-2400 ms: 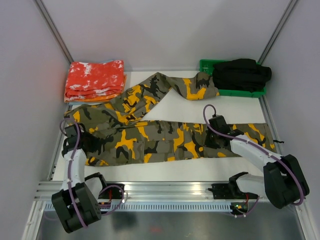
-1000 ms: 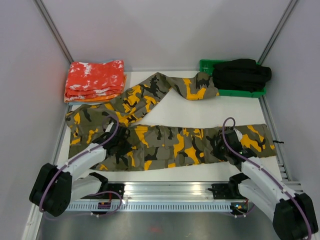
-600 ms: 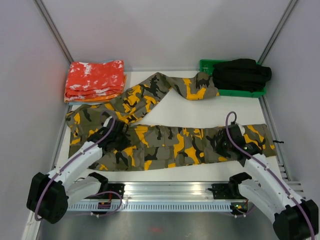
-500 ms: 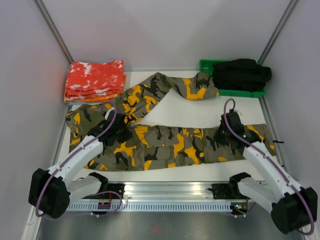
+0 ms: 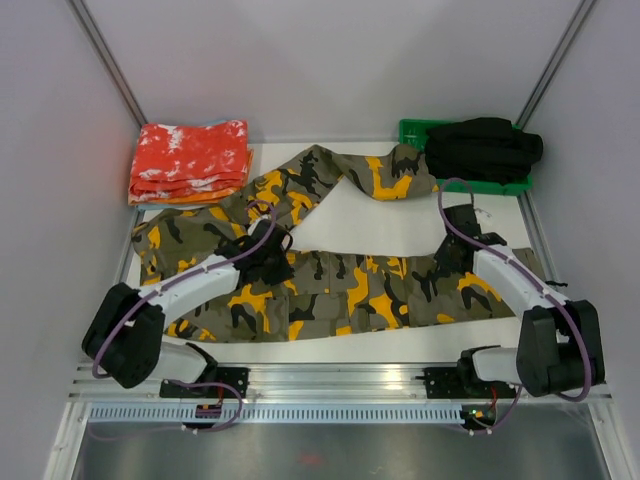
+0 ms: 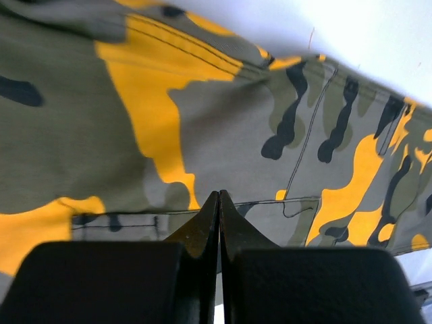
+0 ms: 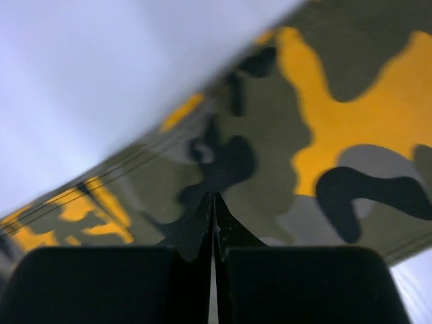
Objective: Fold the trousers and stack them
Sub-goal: Flatten the trousers out
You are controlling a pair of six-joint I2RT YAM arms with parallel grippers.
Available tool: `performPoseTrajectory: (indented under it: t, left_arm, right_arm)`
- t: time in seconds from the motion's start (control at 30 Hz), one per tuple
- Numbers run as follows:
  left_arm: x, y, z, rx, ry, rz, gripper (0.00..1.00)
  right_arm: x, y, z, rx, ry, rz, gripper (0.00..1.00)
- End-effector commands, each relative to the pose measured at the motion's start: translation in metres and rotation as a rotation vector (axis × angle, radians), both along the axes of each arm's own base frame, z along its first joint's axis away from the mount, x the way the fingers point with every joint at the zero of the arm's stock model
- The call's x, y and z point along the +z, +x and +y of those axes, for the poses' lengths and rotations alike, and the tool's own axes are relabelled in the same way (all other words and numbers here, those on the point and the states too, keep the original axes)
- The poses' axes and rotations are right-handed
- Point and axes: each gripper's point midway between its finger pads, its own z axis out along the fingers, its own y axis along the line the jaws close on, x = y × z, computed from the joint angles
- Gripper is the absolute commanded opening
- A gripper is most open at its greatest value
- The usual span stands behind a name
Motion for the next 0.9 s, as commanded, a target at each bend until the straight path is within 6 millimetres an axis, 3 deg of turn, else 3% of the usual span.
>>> performPoseTrajectory:
  t: [0.0,0.27,0.5,0.7,0.87]
  left_arm:
    - [-0.008,0.004,-0.022,-0.002,-0.039,-0.004,0.02]
    - [-0.032,-0.005,-0.034,-0.038,-0.009,0.048,0.02]
    - [-0.047,-0.021,-0.030,-0.052,0.013,0.100,0.02]
    - [-0.049,-0.026,-0.032,-0.070,-0.007,0.107,0.02]
    - [-0.050,-0.028,-0.031,-0.074,-0.002,0.110,0.02]
  right_arm:
    - [-0.021,-0.021,-0.037,-0.102,-0.034,0.035,0.00]
    - [-0.055,-0.036,-0.039,-0.117,-0.038,0.117,0.00]
    - [-0.077,-0.069,-0.037,-0.151,-0.011,0.200,0.00]
    - [-0.078,-0.097,-0.034,-0.238,0.051,0.146,0.00]
    - [-0.057,-0.106,-0.041,-0.364,0.058,0.073,0.00]
